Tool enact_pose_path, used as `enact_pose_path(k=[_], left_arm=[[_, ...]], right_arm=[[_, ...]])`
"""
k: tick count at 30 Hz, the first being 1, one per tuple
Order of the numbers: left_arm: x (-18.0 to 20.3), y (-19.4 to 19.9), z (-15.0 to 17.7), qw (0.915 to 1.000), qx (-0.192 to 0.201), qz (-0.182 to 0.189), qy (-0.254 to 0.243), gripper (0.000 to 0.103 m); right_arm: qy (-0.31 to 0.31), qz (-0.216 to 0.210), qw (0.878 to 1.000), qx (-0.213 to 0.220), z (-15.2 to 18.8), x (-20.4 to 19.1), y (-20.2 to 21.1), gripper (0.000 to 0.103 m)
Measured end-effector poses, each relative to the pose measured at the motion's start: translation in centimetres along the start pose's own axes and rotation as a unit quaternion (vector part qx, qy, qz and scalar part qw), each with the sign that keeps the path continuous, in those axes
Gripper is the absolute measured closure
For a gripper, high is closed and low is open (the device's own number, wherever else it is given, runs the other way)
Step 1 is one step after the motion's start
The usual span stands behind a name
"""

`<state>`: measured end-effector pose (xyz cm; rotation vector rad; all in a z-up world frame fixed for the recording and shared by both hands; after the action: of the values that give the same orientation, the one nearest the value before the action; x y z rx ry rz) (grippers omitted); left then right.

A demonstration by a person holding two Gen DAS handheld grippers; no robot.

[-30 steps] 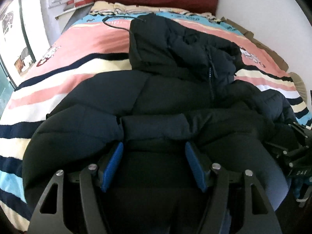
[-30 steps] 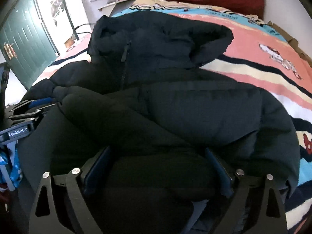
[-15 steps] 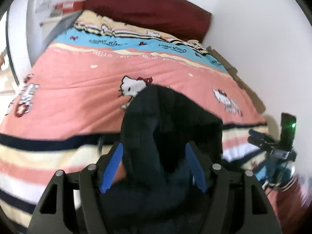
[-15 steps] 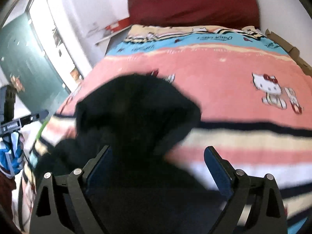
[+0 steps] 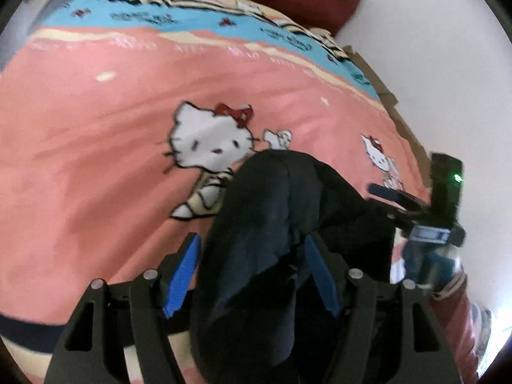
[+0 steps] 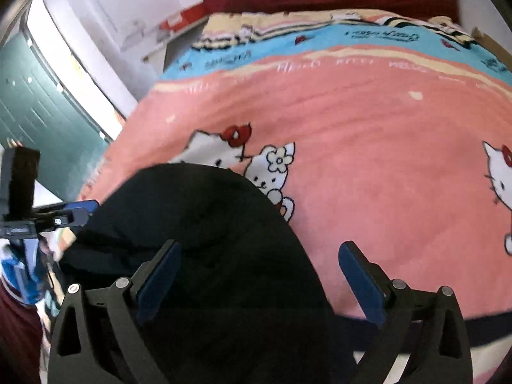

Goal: Fold large clothes

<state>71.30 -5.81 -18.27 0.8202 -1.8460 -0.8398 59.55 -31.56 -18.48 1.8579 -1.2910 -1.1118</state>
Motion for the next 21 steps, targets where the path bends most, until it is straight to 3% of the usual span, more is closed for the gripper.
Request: enact_pose_path(k=[4, 8, 9, 10, 11, 13, 16, 21], left_arm=[[-0.1, -3.4, 0.1, 0.9992, -0.038, -0.005, -0.010, 0.038], [-0.6, -5.2, 0.1, 0.9992, -0.033, -0.019, -0.006, 0.041], [-0.6, -5.4, 0.3, 0.9993, -0.029, -0.023, -0.011, 0.045], [-0.6, -5.4, 0.4, 0.9992, -0.026, -0.028, -0.013, 0.060], [-0.5, -5.4, 0.6, 0.9990, -0.022, -0.035, -0.018, 0.070], [0.2, -4.6, 1.2, 0.9982, -0.002, -0.047, -0.037, 0.080], [2.1, -2.7, 2.2, 0.9947, 0.029, -0.062, -0.077, 0.088], [5.4, 1.6, 5.6, 0.9873, 0.083, -0.056, -0.124, 0.091]], right_arm=[[0.005, -0.003, 1.000, -0.029, -0.9, 0.0, -3.5, 0.004], [-0.007, 0.002, 0.998, -0.059, -0.6, 0.3, -6.7, 0.005], [-0.008, 0.006, 0.998, -0.062, -0.4, 0.3, -7.4, 0.016], [-0.007, 0.000, 0.998, -0.065, -0.2, 0.2, -7.8, 0.037], [-0.001, -0.003, 0.998, -0.063, -0.1, -0.2, -8.0, 0.044], [0.028, -0.002, 0.998, -0.049, 0.1, -1.4, -7.3, 0.068], [0.077, 0.013, 0.997, -0.014, 0.3, -3.5, -4.9, 0.085], [0.111, 0.006, 0.992, 0.056, 2.2, -6.3, 0.6, 0.091]])
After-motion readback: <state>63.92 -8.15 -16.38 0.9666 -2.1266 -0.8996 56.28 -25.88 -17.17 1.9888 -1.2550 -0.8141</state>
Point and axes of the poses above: each gripper's, at about its wrist camera, not at the fingertips, and y roughly against the way its jaws point, x to its right, z to its underside, the point moved 4 cm from there along -y, roughly the way its jaws point, and after that the axes turned 4 degrees about -x, right-handed, at the moved point
